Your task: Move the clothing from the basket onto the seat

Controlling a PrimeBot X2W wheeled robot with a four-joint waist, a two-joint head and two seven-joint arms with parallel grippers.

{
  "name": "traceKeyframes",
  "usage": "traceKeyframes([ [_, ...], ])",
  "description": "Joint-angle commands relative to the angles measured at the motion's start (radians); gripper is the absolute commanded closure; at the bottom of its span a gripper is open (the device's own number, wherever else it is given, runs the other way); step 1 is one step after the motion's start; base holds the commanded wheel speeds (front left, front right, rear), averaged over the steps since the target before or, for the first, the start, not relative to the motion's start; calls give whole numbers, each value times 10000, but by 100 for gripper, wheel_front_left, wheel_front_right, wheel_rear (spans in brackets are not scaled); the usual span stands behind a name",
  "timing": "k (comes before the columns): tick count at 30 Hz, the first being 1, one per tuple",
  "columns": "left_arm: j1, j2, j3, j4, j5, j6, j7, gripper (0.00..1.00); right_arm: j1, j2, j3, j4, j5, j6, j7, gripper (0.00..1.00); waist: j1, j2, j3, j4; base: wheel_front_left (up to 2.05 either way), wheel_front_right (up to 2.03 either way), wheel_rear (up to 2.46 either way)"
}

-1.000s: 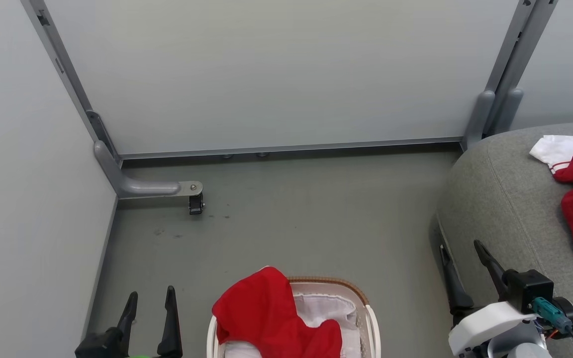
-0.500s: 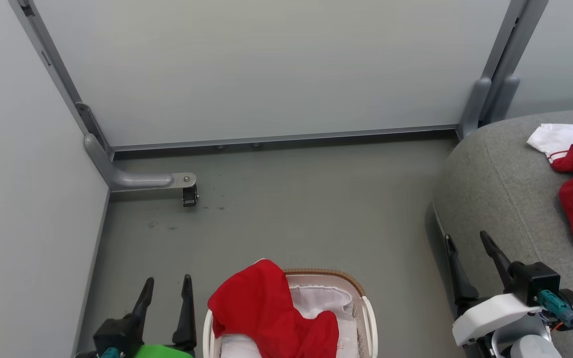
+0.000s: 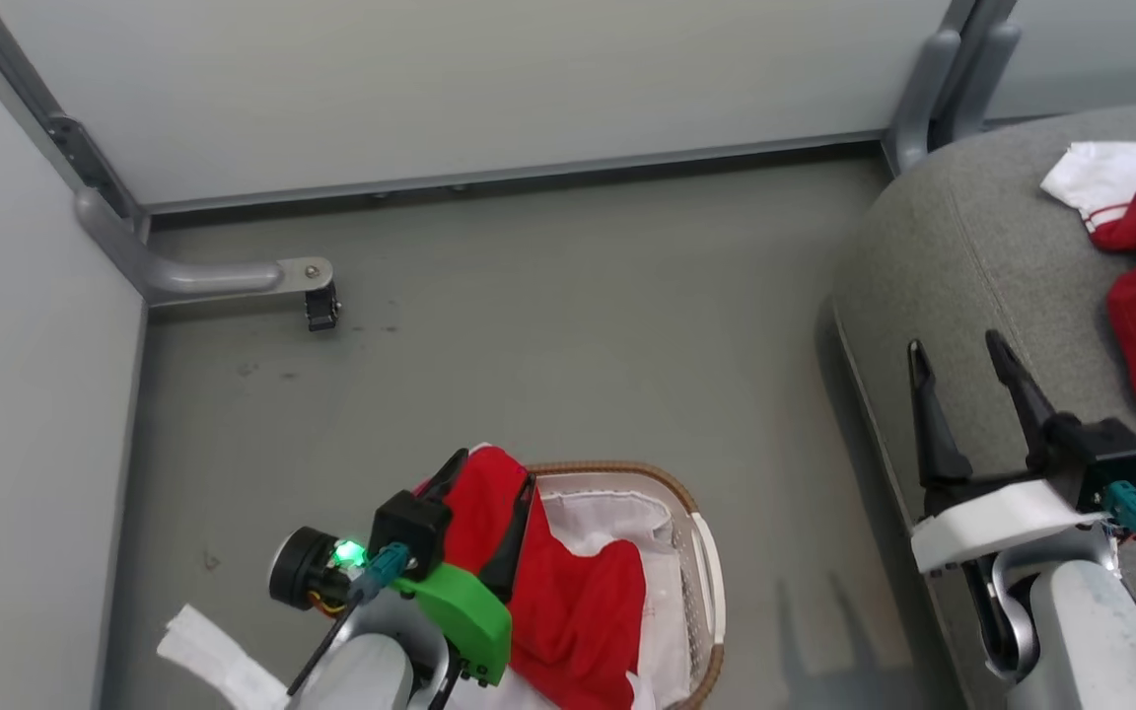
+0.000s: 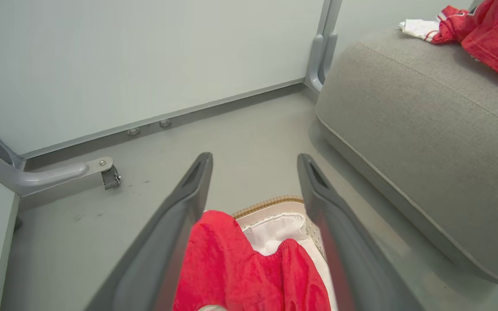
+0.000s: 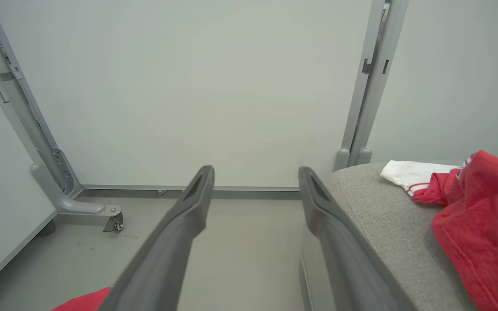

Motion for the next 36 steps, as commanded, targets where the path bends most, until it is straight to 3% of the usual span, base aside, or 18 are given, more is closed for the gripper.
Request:
traceKeyframes([
  [1,-449,20,-196,378,145,-30,29,0,-250,-29,-21,-134,-36,-14,-16,0,0,-1,1047,-841,0,0,0],
  [10,-2069,15,-957,3273,374,69,133,0,-1146,-23,78,-907,568,-14,-16,0,0,-1,3111,-2253,0,0,0],
  [19,-3068,120,-1470,5302,665,59,381,0,-1823,-12,441,-1129,1243,-14,-16,0,0,-1,4688,-3243,0,0,0],
  [32,-4218,171,-1835,6814,575,-59,1006,0,-2477,-14,544,-1591,1426,-14,-16,0,0,-1,6119,-3679,0,0,0],
  [36,-4467,247,-1723,7115,395,167,1237,0,-2522,-17,629,-1641,1489,-14,-16,0,0,-1,6359,-3688,0,0,0],
])
